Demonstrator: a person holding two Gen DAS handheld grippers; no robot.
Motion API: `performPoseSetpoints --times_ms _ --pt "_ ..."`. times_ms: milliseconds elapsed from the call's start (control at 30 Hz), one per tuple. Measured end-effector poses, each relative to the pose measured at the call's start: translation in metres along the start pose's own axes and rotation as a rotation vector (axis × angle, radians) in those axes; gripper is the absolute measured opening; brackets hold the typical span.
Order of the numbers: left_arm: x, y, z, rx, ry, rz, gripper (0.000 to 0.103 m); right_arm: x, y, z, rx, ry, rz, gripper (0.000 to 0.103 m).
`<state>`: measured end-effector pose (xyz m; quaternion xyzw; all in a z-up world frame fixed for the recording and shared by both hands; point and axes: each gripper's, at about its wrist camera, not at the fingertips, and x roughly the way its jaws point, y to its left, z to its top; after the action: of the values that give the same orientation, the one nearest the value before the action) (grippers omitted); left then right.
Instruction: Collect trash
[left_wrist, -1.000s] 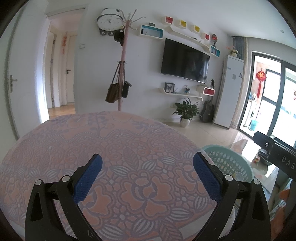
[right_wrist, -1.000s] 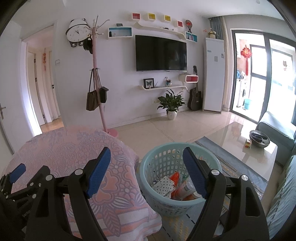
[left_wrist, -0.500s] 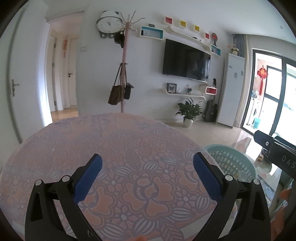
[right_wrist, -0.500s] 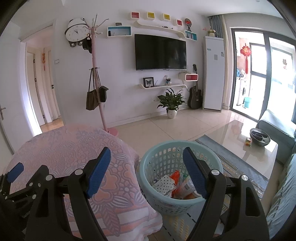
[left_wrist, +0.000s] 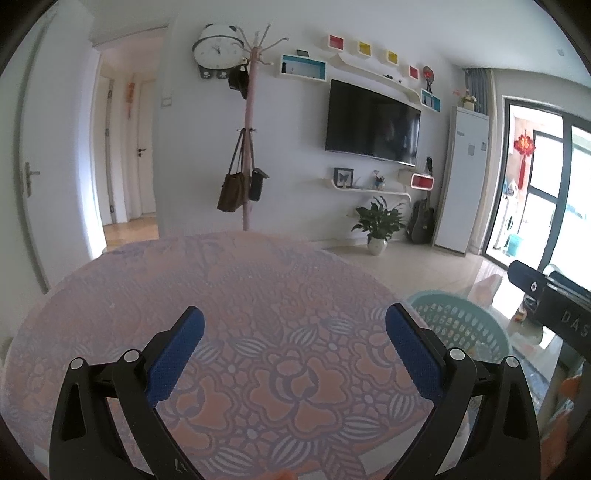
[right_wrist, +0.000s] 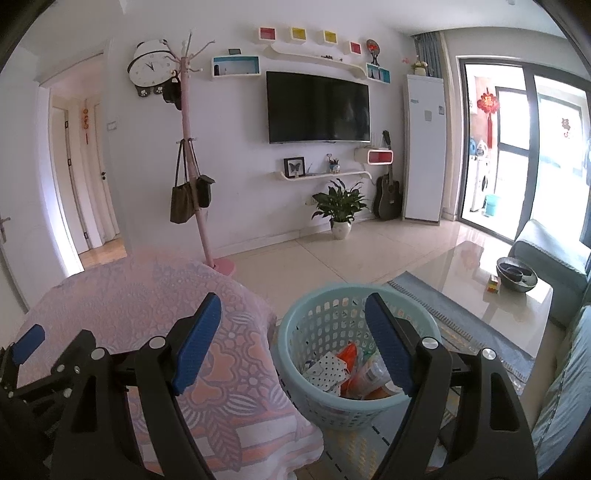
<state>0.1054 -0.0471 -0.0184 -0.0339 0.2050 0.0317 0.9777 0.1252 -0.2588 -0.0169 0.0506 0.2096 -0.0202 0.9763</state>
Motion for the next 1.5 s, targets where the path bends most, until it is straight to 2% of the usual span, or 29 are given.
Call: performPoseSetpoints --times_ms 133,333,867,1133,1500 --pt "-0.013 0.01 0.013 -0.014 -0.015 0.035 0.095 -0.008 0.005 0.002 -0.005 -0.011 -0.001 0.076" --pt "-0.022 0.017 0.017 0.019 0.025 0.129 0.095 -0.019 0.012 0.002 -0.022 -0.03 -0.018 0.076" --pt "-0.036 0.03 0.007 -0.017 0.052 0.065 0.095 -0.033 0.024 0.004 -0.041 -0.042 -0.013 0.076" --pt "-0.048 0.033 0.011 -0.01 0.015 0.085 0.095 -0.035 0.033 0.007 -0.041 -0.029 0.013 0.076" --pt "-0.058 0.05 0.01 -0.041 0.003 0.122 0.095 -0.044 0.057 0.011 -0.09 -0.048 0.039 0.08"
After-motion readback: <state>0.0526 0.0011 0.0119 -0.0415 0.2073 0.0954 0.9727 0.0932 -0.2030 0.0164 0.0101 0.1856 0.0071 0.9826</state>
